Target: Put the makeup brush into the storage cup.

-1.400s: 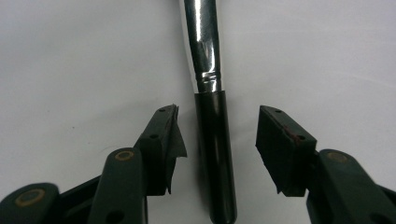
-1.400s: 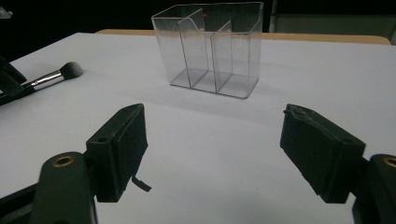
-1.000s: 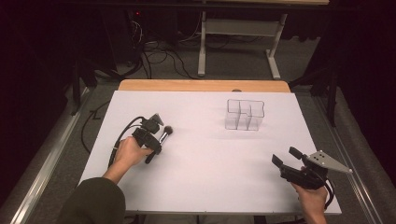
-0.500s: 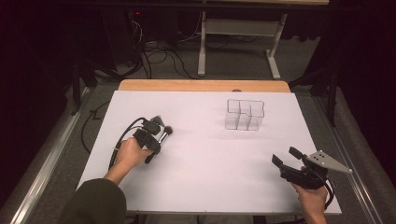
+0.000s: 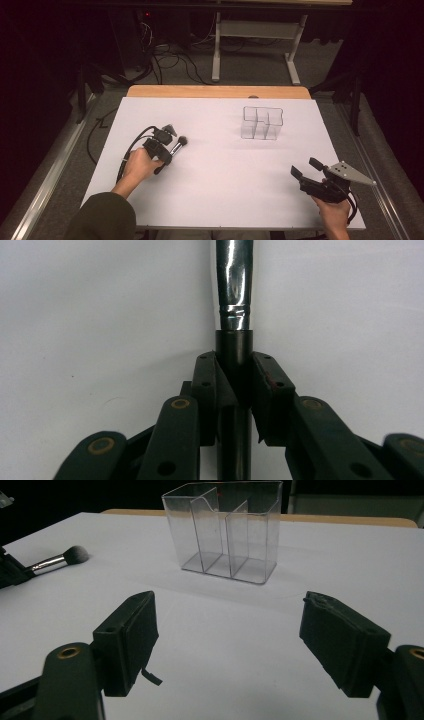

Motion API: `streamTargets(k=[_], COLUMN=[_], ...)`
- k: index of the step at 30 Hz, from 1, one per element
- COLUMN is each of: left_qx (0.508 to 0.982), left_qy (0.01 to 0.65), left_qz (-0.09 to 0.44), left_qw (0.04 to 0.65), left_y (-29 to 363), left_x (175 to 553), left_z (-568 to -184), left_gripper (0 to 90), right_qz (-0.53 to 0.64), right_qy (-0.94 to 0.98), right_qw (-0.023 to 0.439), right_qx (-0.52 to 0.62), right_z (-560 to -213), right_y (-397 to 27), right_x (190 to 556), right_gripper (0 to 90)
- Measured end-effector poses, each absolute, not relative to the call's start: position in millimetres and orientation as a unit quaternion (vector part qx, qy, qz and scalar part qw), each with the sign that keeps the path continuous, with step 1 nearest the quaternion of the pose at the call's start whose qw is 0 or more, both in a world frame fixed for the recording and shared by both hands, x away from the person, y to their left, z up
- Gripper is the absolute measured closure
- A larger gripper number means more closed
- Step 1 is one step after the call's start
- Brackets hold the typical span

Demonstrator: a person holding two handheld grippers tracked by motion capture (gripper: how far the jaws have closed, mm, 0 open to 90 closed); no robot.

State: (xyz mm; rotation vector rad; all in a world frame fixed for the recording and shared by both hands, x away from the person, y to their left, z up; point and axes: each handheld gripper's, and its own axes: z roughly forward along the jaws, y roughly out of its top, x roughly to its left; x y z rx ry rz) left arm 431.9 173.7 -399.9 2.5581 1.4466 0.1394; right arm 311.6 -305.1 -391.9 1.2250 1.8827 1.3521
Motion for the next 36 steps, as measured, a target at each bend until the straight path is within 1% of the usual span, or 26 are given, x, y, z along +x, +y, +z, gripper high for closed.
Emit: streamTargets(k=[6, 18, 33, 36], left_qx=[0.867, 0.867, 0.867, 0.863], left_qy=[0.486, 0.478, 0.457, 0.454], left_qz=[0.049, 0.055, 0.067, 0.071], left_qw=[0.100, 0.128, 0.188, 0.209], left_y=[174, 177, 174, 172], left_x=[432, 428, 415, 410], left_z=[-400, -397, -379, -375], left_gripper=[73.9, 74.0, 74.0, 74.0], right_qz=[0.499, 0.499, 0.498, 0.498], right_qy=[0.693, 0.693, 0.695, 0.694], right_qw=[0.256, 0.255, 0.254, 0.255], right_qx=[0.452, 0.453, 0.453, 0.453], right_z=[-392, -392, -392, -392], right_y=[-305, -305, -305, -305], right_x=[311, 311, 312, 311], right_gripper=[24.9, 24.9, 24.8, 24.9])
